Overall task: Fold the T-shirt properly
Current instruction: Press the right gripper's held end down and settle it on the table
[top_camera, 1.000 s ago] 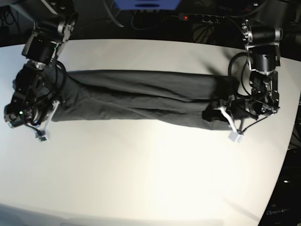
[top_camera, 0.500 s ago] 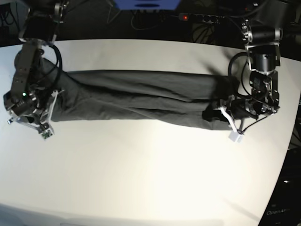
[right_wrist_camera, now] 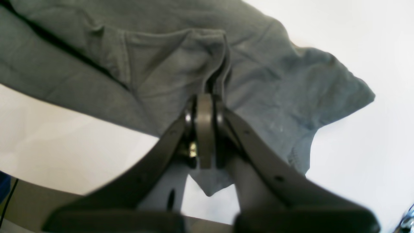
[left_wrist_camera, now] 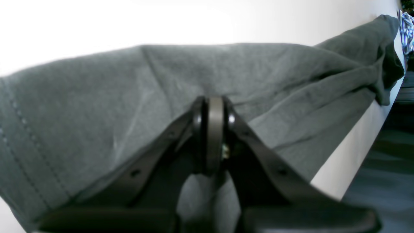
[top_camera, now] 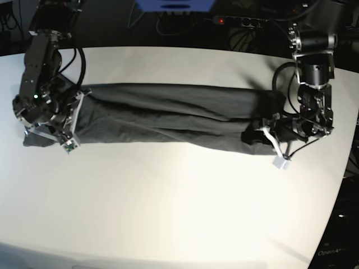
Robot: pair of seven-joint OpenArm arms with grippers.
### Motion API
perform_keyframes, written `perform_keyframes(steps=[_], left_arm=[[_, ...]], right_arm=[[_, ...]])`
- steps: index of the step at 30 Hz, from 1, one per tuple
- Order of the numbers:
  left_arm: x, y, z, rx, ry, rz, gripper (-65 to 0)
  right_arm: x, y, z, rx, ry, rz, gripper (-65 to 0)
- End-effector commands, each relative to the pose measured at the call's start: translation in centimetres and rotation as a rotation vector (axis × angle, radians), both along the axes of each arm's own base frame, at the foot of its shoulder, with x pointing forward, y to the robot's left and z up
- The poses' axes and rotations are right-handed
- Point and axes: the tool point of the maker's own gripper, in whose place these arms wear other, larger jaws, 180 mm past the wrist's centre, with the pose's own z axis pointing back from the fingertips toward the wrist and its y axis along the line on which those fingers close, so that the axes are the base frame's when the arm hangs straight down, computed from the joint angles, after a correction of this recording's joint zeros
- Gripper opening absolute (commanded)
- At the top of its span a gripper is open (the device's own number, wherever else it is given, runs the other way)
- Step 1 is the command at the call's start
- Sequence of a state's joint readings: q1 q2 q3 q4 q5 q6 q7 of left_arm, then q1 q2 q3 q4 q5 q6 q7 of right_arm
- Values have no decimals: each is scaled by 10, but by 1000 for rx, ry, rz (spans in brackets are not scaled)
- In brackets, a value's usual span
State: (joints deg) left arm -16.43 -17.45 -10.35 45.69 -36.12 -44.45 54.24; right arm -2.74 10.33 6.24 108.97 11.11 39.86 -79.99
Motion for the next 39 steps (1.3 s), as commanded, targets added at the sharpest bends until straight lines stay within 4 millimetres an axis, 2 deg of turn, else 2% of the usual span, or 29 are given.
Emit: perform_keyframes(steps=[1,7,11,15,18,21,35,37,39], left_arm=[[-66,37,-48,250,275,-95,-613],[-66,38,-48,252,276,-95,-613],[-66,38,-48,252,276,-95,-613],[-66,37,-48,250,275,-95,-613],[-66,37,-48,250,275,-95,-613],[-66,37,-48,250,275,-95,-613],[-67,37,-48,249,278,-95,-613],[-67,37,-48,249,278,-93,-613],[-66,37,-48,249,277,-93,-613]], right_arm=[[7,-2,10,-7,-32,8,-650],[6,-2,8,-6,-28,8,-646],[5,-3,3,-3,-9,4,-535],[-2,-11,-16,6,63,-18,-427],[-1,-13,-28,24,105,-33,-366],[3,-14,-28,26,102,-36,-340],[9,-17,-24,21,88,-37,-355],[9,-17,-24,21,88,-37,-411],[9,-16,-24,21,90,-35,-524]])
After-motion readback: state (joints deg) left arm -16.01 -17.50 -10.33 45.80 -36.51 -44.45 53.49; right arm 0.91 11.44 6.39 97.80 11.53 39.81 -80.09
